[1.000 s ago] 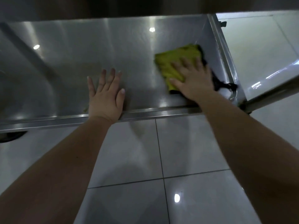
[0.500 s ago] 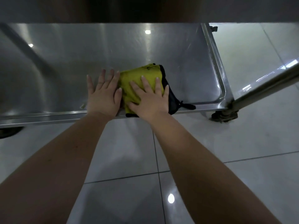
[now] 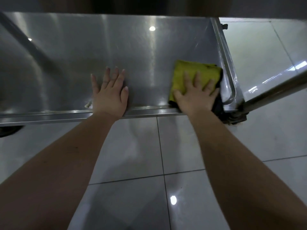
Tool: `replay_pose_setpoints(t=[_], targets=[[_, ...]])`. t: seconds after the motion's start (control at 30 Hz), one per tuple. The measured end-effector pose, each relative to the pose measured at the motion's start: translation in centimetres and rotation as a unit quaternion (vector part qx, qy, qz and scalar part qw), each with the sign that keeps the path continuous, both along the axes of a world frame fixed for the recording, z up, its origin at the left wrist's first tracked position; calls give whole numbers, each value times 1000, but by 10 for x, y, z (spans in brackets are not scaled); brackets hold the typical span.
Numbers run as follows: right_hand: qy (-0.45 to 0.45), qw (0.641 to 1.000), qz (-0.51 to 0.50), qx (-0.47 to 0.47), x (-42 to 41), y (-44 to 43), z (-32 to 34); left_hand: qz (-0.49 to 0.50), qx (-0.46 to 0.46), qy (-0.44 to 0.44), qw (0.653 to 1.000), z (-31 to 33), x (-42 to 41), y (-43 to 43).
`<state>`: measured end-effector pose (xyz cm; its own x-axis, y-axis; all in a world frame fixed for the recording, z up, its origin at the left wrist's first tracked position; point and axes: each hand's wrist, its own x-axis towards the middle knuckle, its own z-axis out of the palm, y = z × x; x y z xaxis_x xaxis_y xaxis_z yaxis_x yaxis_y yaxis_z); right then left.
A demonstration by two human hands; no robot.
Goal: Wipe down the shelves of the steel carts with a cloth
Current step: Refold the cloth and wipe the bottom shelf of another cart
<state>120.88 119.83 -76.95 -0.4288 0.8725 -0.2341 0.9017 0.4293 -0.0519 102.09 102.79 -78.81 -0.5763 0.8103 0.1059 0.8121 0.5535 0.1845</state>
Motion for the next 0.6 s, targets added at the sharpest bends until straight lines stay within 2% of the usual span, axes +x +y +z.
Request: replay_pose_setpoints(t=[0.1,0.2,0.4,0.6], targets=[[4,994,112,-16,-62,-56,3,-1,9,5,1000,-1,-2,-2],[29,982,187,-25,-91,-97,0,6,17,4,1000,1,-3,-5],[20,978,201,-60,-84,-90,3,54,-34,-8,998,18,4,-13],[25,977,208,-33,-86,-97,4,87,-78,14,993,25,-28,-71]])
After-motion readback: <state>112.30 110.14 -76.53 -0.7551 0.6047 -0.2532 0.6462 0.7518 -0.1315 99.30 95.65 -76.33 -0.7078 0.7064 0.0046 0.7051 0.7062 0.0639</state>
